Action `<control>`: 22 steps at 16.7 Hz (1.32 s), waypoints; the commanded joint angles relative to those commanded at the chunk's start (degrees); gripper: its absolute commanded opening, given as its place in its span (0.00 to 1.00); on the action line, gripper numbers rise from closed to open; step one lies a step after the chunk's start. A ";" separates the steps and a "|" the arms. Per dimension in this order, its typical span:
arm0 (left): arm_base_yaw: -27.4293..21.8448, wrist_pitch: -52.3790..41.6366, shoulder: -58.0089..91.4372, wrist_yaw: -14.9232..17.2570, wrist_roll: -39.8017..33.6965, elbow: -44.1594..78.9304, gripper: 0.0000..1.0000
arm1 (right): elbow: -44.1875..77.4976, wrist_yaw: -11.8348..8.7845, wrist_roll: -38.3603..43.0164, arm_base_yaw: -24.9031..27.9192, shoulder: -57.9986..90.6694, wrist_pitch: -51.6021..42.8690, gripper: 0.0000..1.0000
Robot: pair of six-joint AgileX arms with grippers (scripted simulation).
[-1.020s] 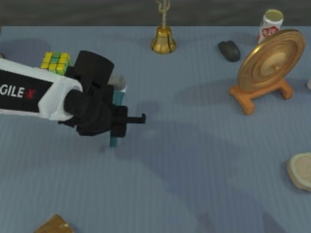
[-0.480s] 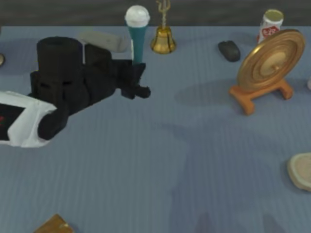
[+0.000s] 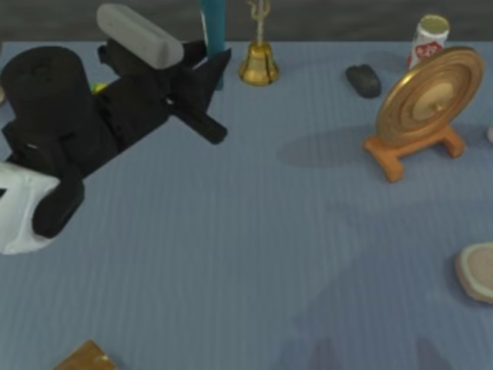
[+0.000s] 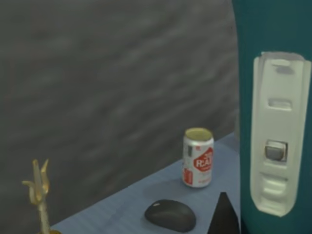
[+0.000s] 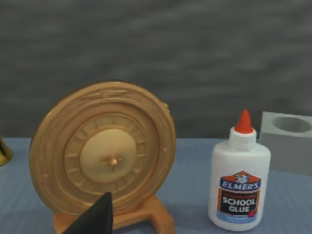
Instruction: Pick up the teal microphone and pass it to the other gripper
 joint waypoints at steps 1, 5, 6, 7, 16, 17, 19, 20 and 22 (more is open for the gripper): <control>0.00 0.00 0.00 0.00 0.00 0.00 0.00 | 0.00 0.00 0.00 0.00 0.00 0.00 1.00; -1.17 0.16 -0.05 -1.11 0.05 0.32 0.00 | 0.00 0.00 0.00 0.00 0.00 0.00 1.00; -2.32 0.48 -0.36 -2.49 0.05 0.35 0.00 | 0.00 0.00 0.00 0.00 0.00 0.00 1.00; -3.82 0.85 -0.76 -4.25 -0.03 0.34 0.00 | 0.00 0.00 0.00 0.00 0.00 0.00 1.00; -13.03 3.03 -3.40 -14.02 -1.06 0.28 0.00 | 0.00 0.00 0.00 0.00 0.00 0.00 1.00; -12.81 2.90 -3.13 -13.85 -1.00 0.25 0.00 | 0.00 0.00 0.00 0.00 0.00 0.00 1.00; -12.91 2.96 -3.25 -13.93 -1.03 0.27 0.00 | 0.00 0.00 0.00 0.00 0.00 0.00 1.00; -12.97 2.99 -3.32 -13.97 -1.04 0.27 0.00 | 0.00 0.00 0.00 0.00 0.00 0.00 1.00; -13.03 3.03 -3.40 -14.02 -1.06 0.28 0.00 | 0.00 0.00 0.00 0.00 0.00 0.00 1.00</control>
